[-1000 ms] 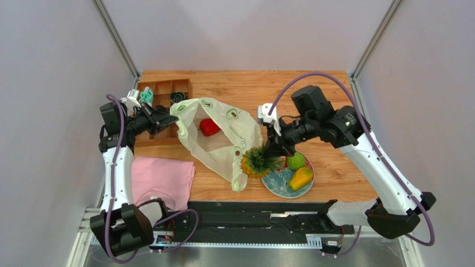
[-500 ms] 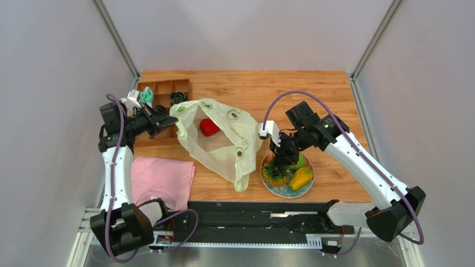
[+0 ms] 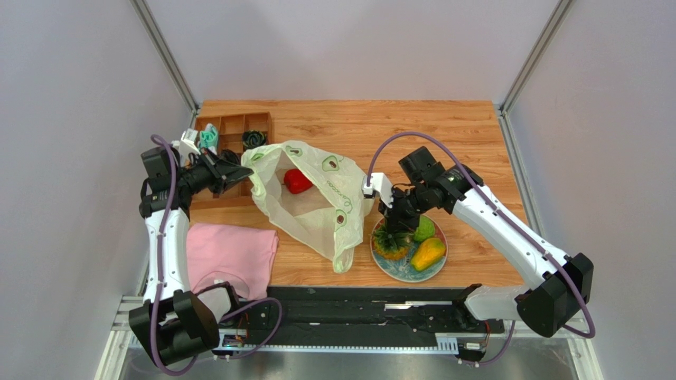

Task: Take the fake fruits out of the plastic bag

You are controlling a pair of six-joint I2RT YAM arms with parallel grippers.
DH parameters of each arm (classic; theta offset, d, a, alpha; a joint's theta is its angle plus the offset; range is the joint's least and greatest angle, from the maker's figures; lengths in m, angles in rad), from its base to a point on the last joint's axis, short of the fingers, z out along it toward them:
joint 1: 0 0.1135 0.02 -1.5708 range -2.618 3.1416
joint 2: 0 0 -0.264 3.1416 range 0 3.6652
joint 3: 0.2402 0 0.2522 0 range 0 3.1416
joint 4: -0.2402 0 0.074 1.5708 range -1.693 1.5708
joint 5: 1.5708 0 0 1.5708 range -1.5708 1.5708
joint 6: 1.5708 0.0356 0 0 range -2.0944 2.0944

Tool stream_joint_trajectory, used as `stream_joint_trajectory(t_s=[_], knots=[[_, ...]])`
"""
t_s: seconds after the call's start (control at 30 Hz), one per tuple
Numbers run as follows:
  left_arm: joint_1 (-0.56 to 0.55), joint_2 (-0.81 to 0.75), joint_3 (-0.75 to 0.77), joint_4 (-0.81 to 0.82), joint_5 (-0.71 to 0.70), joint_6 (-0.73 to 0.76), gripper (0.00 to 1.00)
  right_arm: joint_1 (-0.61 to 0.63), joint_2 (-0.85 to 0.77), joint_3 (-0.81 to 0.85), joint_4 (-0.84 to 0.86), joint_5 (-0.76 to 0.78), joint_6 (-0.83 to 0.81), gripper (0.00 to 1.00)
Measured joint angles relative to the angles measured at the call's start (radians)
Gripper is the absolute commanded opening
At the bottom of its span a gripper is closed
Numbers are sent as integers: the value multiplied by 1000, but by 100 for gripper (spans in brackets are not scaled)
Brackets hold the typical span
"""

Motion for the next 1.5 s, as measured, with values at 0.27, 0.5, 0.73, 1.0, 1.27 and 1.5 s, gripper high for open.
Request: stream_joint_trajectory(t_s=[0.27, 0.5, 0.73, 1.0, 1.27, 1.5], knots=[[3, 0, 0, 0, 0, 0, 0, 0, 0, -19, 30, 2, 0, 35], [6, 0, 0, 0, 0, 0, 0, 0, -16, -19, 19, -13, -2, 76], [6, 8, 0, 3, 2, -4, 0, 0, -72, 119, -9, -71, 43, 88], [6, 0, -16, 45, 23, -55, 0, 87, 29, 386, 144, -138, 216, 68], [6, -46, -19, 53, 46, -114, 0, 356, 313, 458, 285, -105, 245, 44], [7, -186, 17, -43, 71, -82, 0, 387, 538, 512, 428, 109, 354, 39]])
